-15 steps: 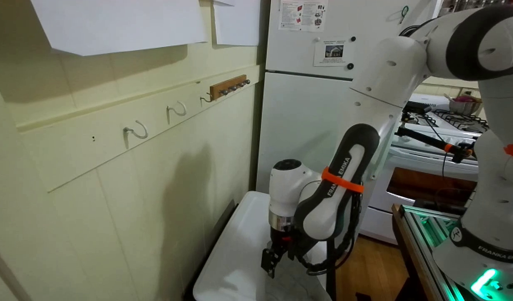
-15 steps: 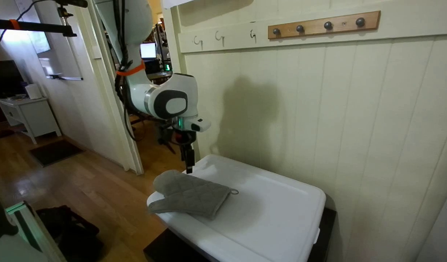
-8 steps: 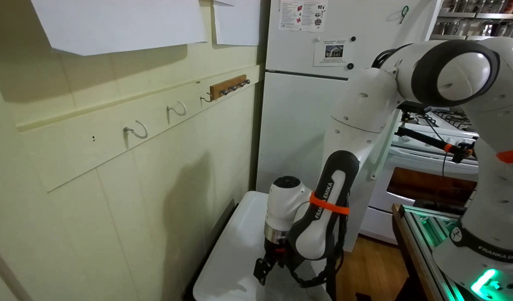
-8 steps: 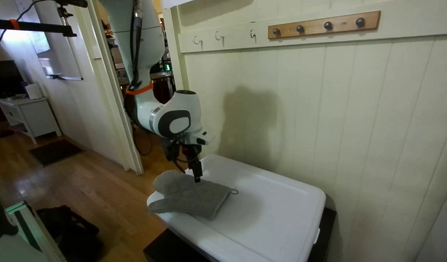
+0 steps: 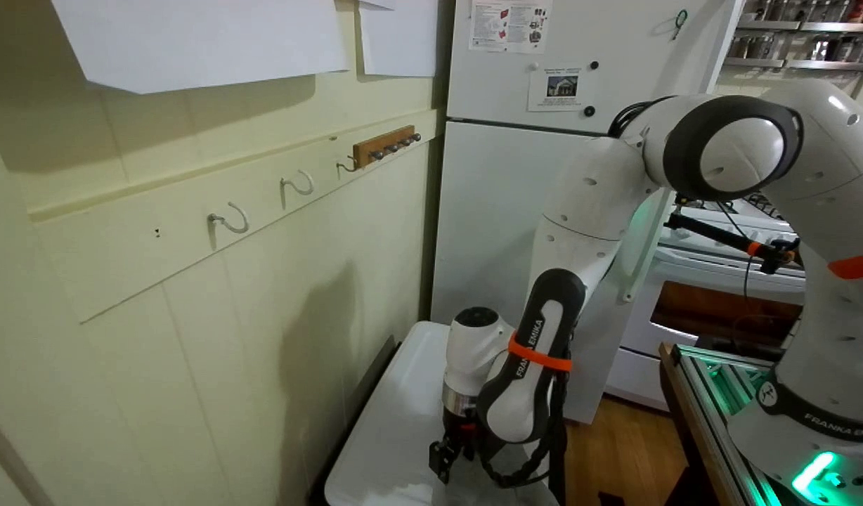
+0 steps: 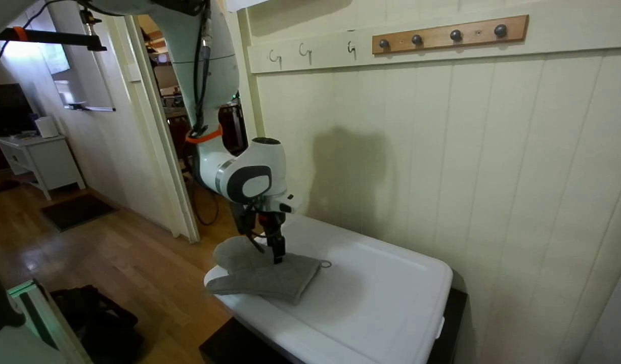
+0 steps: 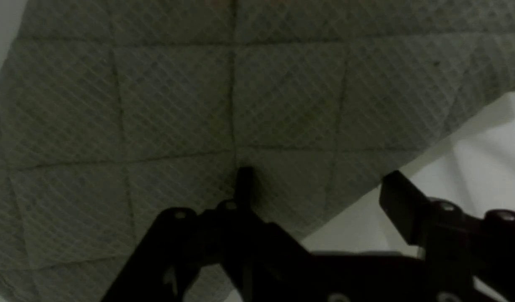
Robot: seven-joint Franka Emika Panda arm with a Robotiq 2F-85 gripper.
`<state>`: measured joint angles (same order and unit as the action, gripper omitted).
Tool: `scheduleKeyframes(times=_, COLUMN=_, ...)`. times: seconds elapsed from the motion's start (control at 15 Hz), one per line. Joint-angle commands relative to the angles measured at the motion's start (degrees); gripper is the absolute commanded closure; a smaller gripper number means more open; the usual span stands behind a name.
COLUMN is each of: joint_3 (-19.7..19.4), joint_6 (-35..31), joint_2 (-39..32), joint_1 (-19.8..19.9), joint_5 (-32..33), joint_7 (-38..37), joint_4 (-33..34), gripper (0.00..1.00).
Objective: Hang the mitten on the first left hook
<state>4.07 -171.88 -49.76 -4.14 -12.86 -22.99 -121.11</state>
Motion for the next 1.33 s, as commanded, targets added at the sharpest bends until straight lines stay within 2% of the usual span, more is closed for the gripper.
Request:
scheduleKeyframes(times=0.0, joint_3=1.12, joint_6=1.72, joint_2=-2.23, joint_1=1.63, joint_5=-1.43, joint_7=2.71, joint_4=2.54, gripper=0.54)
scheduleKeyframes(times=0.27, joint_3=1.04, joint_6=2.27, joint_2=-0.73, joint_1=2.02, joint_5=-1.23, joint_7=3.61, joint_4=1.95, gripper=0.83)
scheduleKeyframes(times=0.47, joint_3=0.5, joint_6=1.91, joint_2=2.22, joint_1=1.33, joint_5=-0.95, joint_7=3.97, joint_4=0.33, gripper=0.99)
scheduleKeyframes(times=0.67, joint_3=0.06, joint_6=1.96, joint_2=3.86, joint_1=0.65, joint_5=-0.68, joint_7=4.42, joint_4=-0.12, gripper=0.96)
scheduleKeyframes(times=0.73, joint_3=-0.54, joint_6=1.9, joint_2=4.6, joint_1=-0.17, joint_5=-0.5, joint_7=4.21, joint_4=-0.55, gripper=0.99)
scheduleKeyframes(times=0.87, joint_3=-1.87, joint_6=1.43, joint_2=6.36, joint_1=-2.02, joint_5=-0.13, joint_7=3.79, joint_4=-1.72, gripper=0.97)
scheduleKeyframes(times=1.0, joint_3=-4.33, joint_6=1.01, joint_2=9.25, joint_1=-5.41, joint_5=0.81, joint_7=2.98, joint_4=-3.87, gripper=0.97)
scheduleKeyframes(times=1.07, joint_3=-6.82, joint_6=0.83, joint_2=10.89, joint_1=-8.42, joint_5=1.58, joint_7=1.91, joint_4=-5.13, gripper=0.97)
scheduleKeyframes(times=1.27, joint_3=-17.64, joint_6=2.61, joint_2=15.84, joint_1=-20.73, joint_5=5.4, joint_7=-2.61, joint_4=-9.14, gripper=0.97)
